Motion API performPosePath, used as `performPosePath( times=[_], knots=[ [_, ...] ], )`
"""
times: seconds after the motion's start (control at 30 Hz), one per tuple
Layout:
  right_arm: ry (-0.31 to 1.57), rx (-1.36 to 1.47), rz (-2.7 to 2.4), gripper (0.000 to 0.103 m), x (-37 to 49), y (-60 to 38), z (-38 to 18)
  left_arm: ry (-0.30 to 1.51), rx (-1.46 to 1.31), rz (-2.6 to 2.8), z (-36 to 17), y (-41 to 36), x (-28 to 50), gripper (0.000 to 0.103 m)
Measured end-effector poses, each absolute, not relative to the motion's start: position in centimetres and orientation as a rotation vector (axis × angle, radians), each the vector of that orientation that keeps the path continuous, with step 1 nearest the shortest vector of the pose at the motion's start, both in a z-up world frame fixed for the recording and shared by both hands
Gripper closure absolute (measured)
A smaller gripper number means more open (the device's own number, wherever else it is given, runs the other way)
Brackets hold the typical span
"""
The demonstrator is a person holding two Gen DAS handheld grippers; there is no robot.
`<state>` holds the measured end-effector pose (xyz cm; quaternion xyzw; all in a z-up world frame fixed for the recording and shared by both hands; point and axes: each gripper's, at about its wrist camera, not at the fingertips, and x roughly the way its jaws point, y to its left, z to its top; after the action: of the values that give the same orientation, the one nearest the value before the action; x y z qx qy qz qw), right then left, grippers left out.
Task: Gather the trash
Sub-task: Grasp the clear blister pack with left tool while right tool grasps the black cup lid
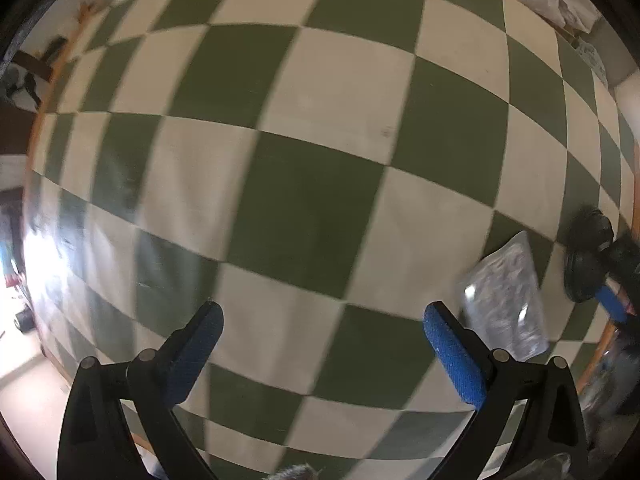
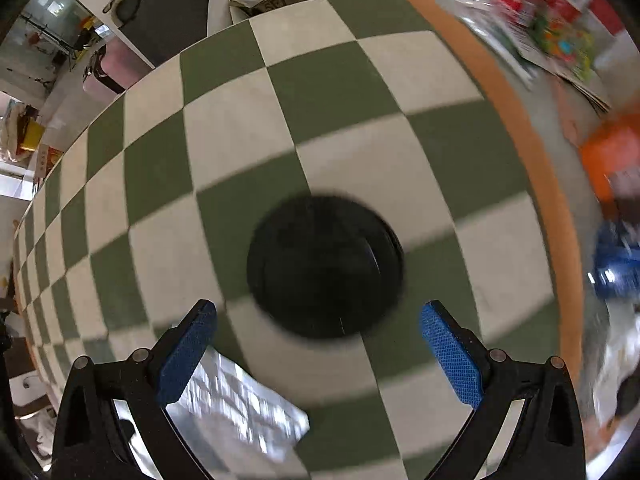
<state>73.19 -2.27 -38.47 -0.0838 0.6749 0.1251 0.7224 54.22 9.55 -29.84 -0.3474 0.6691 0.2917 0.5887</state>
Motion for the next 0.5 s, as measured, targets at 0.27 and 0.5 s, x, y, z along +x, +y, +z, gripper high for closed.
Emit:
performPosePath(
  times=[0.27, 0.5],
  knots=[
    [1.493, -0.286, 0.260, 0.015, 71.8, -6.0, -39.4, 1.558, -1.074, 0.548, -31.1, 6.6, 56.9, 0.002],
    [1.529, -0.161, 0.110, 0.019, 69.8, -14.4, -39.4, 1.592, -0.992, 0.626, -32.0, 3.1, 59.7, 0.009]
  ],
)
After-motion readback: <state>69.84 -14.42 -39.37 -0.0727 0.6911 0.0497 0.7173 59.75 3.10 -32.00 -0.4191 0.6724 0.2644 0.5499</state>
